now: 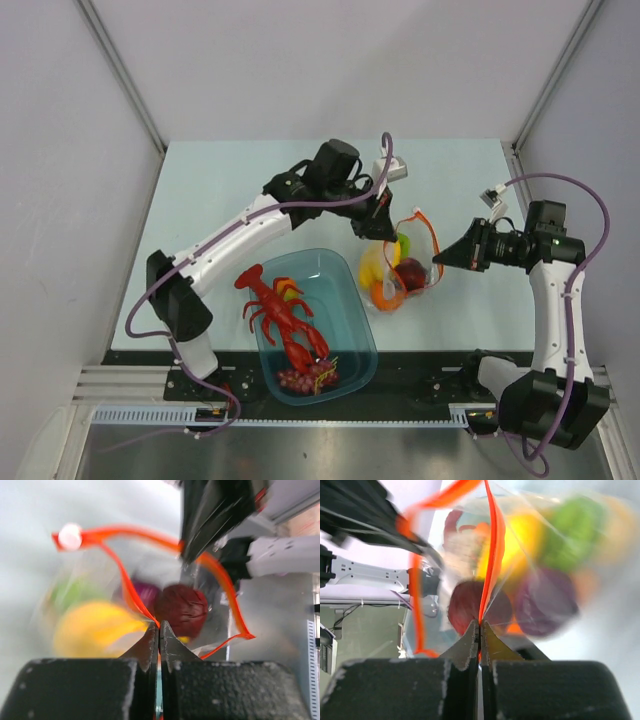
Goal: Place the food in the zip-top bag and seal the zipper
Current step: Adjust the zipper food storage bag at the center of the board.
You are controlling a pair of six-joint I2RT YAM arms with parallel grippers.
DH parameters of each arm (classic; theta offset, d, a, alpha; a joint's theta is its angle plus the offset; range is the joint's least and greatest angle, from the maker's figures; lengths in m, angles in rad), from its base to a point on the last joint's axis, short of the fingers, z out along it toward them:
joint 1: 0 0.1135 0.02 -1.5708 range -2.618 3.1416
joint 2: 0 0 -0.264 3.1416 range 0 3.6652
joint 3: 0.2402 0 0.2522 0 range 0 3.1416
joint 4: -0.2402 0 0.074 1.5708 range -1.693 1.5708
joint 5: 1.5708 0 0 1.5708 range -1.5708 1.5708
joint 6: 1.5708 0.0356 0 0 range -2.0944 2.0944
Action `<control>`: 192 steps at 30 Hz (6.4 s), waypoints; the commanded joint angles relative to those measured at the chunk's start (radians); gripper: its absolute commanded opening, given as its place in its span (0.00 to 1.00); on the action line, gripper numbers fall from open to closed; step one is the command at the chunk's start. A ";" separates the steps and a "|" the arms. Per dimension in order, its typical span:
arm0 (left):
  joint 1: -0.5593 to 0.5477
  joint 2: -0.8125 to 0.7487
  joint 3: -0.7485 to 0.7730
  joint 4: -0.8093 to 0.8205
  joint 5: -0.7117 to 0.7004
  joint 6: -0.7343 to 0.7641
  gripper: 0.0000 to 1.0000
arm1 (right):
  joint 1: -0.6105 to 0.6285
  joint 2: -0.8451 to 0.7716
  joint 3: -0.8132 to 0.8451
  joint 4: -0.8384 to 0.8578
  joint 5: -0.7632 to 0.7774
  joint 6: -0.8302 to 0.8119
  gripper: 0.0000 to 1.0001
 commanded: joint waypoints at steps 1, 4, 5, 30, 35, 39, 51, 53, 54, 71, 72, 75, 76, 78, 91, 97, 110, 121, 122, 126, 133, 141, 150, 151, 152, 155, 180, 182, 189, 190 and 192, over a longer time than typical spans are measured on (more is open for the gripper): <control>-0.011 0.016 0.113 -0.060 0.058 0.021 0.00 | 0.020 -0.079 0.009 -0.034 -0.029 0.028 0.00; -0.008 0.039 0.103 -0.097 0.023 0.075 0.00 | 0.026 -0.097 -0.034 -0.008 0.005 0.051 0.00; -0.005 0.042 0.087 -0.107 -0.016 0.102 0.00 | 0.026 -0.102 -0.042 0.024 0.008 0.081 0.00; -0.014 0.125 0.049 -0.012 0.149 -0.031 0.53 | 0.407 -0.168 -0.223 0.713 0.691 0.910 0.00; 0.015 0.114 0.000 0.062 0.141 -0.137 0.64 | 0.422 -0.160 -0.235 0.733 0.676 0.910 0.00; 0.014 0.084 -0.052 0.134 0.111 -0.199 0.71 | 0.450 -0.148 -0.234 0.747 0.689 0.898 0.00; -0.008 0.076 -0.081 0.157 0.054 -0.232 0.71 | 0.551 -0.140 -0.252 0.748 0.798 0.826 0.00; -0.015 0.071 -0.083 0.150 0.020 -0.221 0.71 | 0.563 -0.137 -0.255 0.762 0.804 0.832 0.00; -0.023 0.071 -0.086 0.146 0.002 -0.210 0.70 | 0.566 -0.133 -0.257 0.777 0.804 0.836 0.00; -0.031 0.154 0.167 -0.070 -0.095 0.138 0.00 | 0.387 -0.169 -0.133 0.652 0.550 0.628 0.42; -0.034 0.151 0.182 -0.082 -0.094 0.206 0.00 | 0.347 -0.169 -0.114 0.636 0.431 0.547 0.57; -0.037 0.168 0.260 -0.171 0.012 0.424 0.00 | 0.169 -0.205 -0.051 0.577 0.244 0.415 0.84; -0.040 0.180 0.294 -0.212 0.020 0.487 0.00 | 0.081 -0.215 -0.040 0.554 0.199 0.378 0.88; -0.052 0.235 0.420 -0.393 0.043 0.714 0.00 | 0.007 -0.217 -0.005 0.460 0.102 0.244 0.97; -0.095 0.140 0.279 -0.745 0.014 1.633 0.00 | -0.156 -0.189 0.079 -0.147 -0.084 -0.725 0.86; -0.097 0.039 0.111 -0.605 0.037 1.704 0.00 | -0.107 -0.261 0.011 -0.324 -0.075 -1.055 0.73; -0.116 0.019 0.066 -0.510 0.025 1.756 0.00 | 0.109 -0.330 -0.051 0.027 -0.010 -0.745 0.70; -0.118 0.004 0.035 -0.450 0.009 1.736 0.00 | 0.257 -0.274 -0.086 0.127 0.117 -0.696 0.39; -0.117 0.002 0.034 -0.446 0.008 1.735 0.00 | 0.257 -0.269 -0.085 0.119 0.120 -0.704 0.41; -0.116 -0.001 0.029 -0.440 0.009 1.735 0.00 | 0.257 -0.255 -0.091 0.087 0.140 -0.719 0.60; -0.110 0.010 0.034 -0.417 0.012 1.713 0.00 | 0.257 -0.280 -0.100 0.027 0.128 -0.750 0.56; -0.107 0.016 0.029 -0.410 0.020 1.704 0.00 | 0.255 -0.329 -0.140 0.039 0.120 -0.739 0.54; -0.092 0.022 0.029 -0.369 0.029 1.654 0.00 | 0.198 -0.332 -0.148 0.049 0.107 -0.765 0.20; -0.090 0.022 0.029 -0.363 0.034 1.647 0.00 | 0.189 -0.335 -0.146 0.047 0.105 -0.771 0.18; -0.087 0.024 0.030 -0.358 0.035 1.637 0.00 | 0.180 -0.337 -0.146 0.049 0.102 -0.777 0.16; -0.078 0.024 0.027 -0.346 0.044 1.621 0.00 | 0.146 -0.341 -0.148 0.049 0.096 -0.791 0.32; -0.070 0.018 -0.009 -0.295 0.055 1.605 0.02 | 0.095 -0.364 -0.189 0.130 -0.002 -0.804 0.02; -0.067 0.011 -0.011 -0.280 0.061 1.566 0.10 | 0.095 -0.366 -0.186 0.130 0.001 -0.804 0.00; -0.038 -0.062 0.038 -0.121 0.141 1.163 0.58 | 0.091 -0.396 -0.189 0.135 0.011 -0.797 0.00; -0.041 -0.073 0.041 -0.098 0.153 1.110 0.61 | 0.089 -0.402 -0.191 0.145 0.013 -0.782 0.00; -0.061 -0.111 0.021 0.014 0.149 0.919 0.66 | 0.089 -0.415 -0.194 0.153 0.016 -0.770 0.00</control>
